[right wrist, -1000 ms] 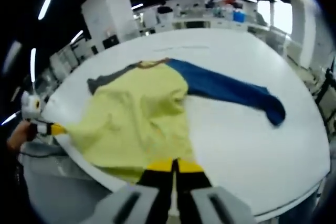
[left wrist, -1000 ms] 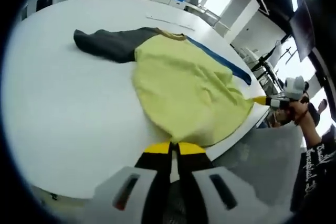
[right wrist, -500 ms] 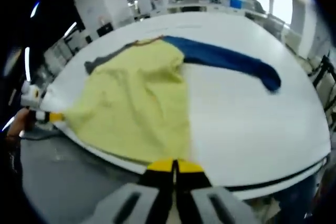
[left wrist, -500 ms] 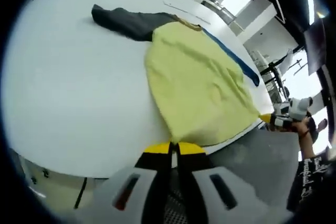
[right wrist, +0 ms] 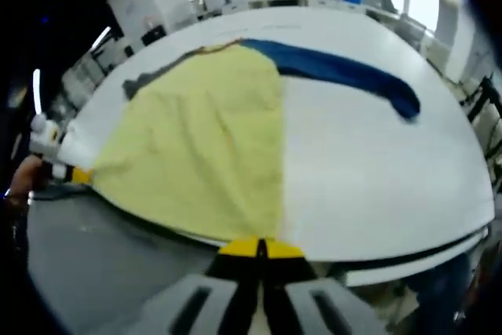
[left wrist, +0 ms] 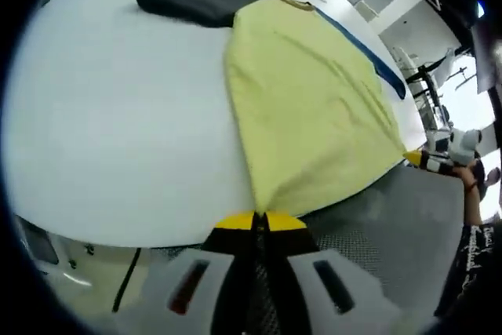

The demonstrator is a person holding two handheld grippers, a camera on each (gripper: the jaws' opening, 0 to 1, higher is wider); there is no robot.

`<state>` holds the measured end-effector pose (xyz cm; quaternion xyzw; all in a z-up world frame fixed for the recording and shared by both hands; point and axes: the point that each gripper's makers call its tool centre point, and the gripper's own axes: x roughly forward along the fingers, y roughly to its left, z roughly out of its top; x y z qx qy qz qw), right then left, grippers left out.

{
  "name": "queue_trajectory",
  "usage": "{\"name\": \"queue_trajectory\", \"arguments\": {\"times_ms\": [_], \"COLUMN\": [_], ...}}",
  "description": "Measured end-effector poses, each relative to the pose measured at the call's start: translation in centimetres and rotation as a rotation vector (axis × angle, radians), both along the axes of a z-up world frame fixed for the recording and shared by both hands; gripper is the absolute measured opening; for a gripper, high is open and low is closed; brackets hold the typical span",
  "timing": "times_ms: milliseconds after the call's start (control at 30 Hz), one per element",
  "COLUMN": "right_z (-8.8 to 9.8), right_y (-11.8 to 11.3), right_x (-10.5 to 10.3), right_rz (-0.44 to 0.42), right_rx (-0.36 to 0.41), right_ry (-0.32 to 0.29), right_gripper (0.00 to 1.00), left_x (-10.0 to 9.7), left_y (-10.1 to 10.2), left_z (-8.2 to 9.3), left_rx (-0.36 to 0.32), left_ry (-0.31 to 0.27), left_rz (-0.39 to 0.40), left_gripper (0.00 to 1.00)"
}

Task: Fold the garment on the visible template until the final outline fits inside the template.

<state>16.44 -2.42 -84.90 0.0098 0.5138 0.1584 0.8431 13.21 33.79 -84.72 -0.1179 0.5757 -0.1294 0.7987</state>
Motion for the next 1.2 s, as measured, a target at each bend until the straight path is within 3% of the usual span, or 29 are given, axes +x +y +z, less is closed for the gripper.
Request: {"name": "queue_trajectory", "arguments": {"times_ms": [267, 333, 433, 500, 533, 600, 667, 833, 967, 1200], "right_z": [0.1, 0.3, 0.8, 1.2, 1.4, 2.0, 2.7, 4.3, 4.8, 5.3], "right_y": [0.1, 0.0, -0.1, -0.2, -0.5, -0.6, -0.5, -1.2, -2.7, -6.0], "right_x": [-0.2, -0.1, 0.1, 0.5, 1.1, 1.7, 2.7, 4.9, 6.8, 10.3], "right_rz": [-0.001, -0.001, -0.009, -0.014, -0.011, -0.019, -0.036, -0.067, -0.086, -0.138], "right_rx": [0.019, 0.026, 0.041, 0.039, 0.034, 0.038, 0.082, 0.118, 0.125, 0.125], "right_ry": [0.009, 0.01, -0.009, -0.038, -0.065, -0.09, -0.125, -0.2, -0.245, -0.316], "right_gripper": [0.0, 0.0, 0.13, 0.27, 0.34, 0.49, 0.57, 0.73, 0.8, 0.82], "left_x": [-0.1, 0.2, 0.9, 1.3, 1.9, 2.4, 3.0, 4.4, 5.9, 6.8], "left_y": [0.1, 0.1, -0.3, -0.4, -0.5, -0.8, -1.0, -1.3, -1.4, -1.7], "left_z": [0.3, 0.6, 1.3, 1.8, 2.2, 2.6, 2.9, 4.2, 5.3, 6.2], "left_rx": [0.021, 0.02, 0.003, 0.021, 0.037, 0.032, 0.017, 0.055, 0.066, 0.074], "left_ry": [-0.012, -0.039, -0.099, -0.151, -0.21, -0.247, -0.293, -0.406, -0.504, -0.573], "left_rz": [-0.007, -0.018, -0.039, -0.083, -0.115, -0.126, -0.142, -0.196, -0.2, -0.217], "left_gripper": [0.02, 0.06, 0.22, 0.33, 0.37, 0.47, 0.57, 0.75, 0.86, 0.99]}}
